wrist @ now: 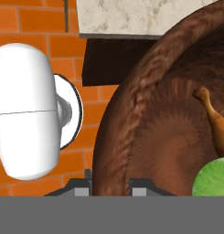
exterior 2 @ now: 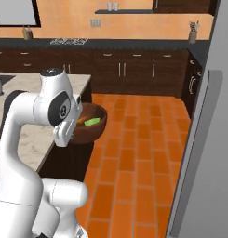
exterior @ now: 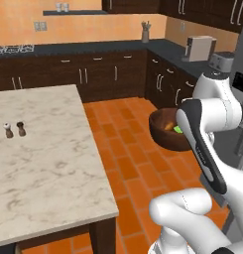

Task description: Pick the chicken drumstick and lemon wedge from their plates and place them in the bowl. Then put the bowl in the fridge.

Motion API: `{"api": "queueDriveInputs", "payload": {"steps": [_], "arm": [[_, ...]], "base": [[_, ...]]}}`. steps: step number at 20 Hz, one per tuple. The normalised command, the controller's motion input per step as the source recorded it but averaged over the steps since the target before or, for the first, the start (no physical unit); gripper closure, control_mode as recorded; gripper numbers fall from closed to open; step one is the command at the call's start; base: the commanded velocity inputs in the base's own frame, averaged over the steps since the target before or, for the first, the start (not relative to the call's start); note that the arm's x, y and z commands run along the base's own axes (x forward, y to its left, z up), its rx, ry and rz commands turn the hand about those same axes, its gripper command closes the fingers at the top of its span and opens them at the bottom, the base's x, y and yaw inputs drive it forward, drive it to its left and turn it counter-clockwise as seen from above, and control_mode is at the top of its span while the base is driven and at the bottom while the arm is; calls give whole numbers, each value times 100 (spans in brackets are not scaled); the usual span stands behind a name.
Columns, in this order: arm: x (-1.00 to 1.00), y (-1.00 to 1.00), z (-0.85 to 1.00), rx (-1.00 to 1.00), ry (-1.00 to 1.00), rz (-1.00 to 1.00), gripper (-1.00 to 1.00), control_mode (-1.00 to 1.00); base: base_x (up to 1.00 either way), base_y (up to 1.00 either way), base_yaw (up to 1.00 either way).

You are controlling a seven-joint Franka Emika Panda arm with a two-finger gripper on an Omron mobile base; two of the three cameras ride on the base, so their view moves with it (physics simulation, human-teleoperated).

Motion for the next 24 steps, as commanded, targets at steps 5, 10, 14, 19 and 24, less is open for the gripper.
{"api": "queueDriveInputs", "payload": {"steps": [5, 10, 14, 19, 24], "arm": [[0, 0, 0, 0, 0, 0, 100, 100], [0, 0, 0, 0, 0, 0, 100, 100], [0, 0, 0, 0, 0, 0, 100, 100], [0, 0, 0, 0, 0, 0, 100, 100], [0, 0, 0, 0, 0, 0, 100, 100]], "base": [[27, -51, 0], [11, -24, -3], [75, 0, -2], [90, 0, -3], [78, -11, -13]]}}
